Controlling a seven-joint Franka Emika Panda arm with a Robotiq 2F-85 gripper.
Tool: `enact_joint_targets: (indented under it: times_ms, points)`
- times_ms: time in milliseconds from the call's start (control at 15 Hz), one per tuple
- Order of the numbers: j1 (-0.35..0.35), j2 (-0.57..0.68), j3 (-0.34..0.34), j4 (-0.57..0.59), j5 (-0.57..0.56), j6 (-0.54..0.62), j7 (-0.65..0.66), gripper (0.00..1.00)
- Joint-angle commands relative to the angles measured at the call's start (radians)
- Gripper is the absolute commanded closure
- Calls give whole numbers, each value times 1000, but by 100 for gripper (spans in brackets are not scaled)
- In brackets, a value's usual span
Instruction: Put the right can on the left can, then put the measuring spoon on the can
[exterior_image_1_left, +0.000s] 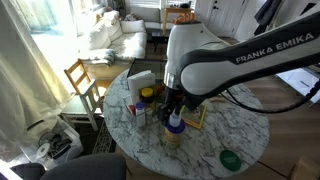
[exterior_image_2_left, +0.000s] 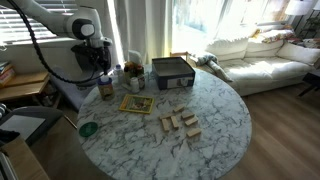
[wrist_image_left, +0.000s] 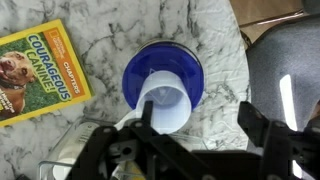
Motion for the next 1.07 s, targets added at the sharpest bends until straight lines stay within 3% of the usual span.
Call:
enact_joint_targets:
  times_ms: [0,133,400,600,1000]
  points:
    - [6,2,1,6,-8,14,0,4]
    - [7,-1,2,10,-5,13,0,9]
    - [7,-15,4,14,-1,13,-2,0]
    - [5,-44,-1,19,-19,-7,-9,0]
    - [-31,-153,1,24,-3,-75,-144,0]
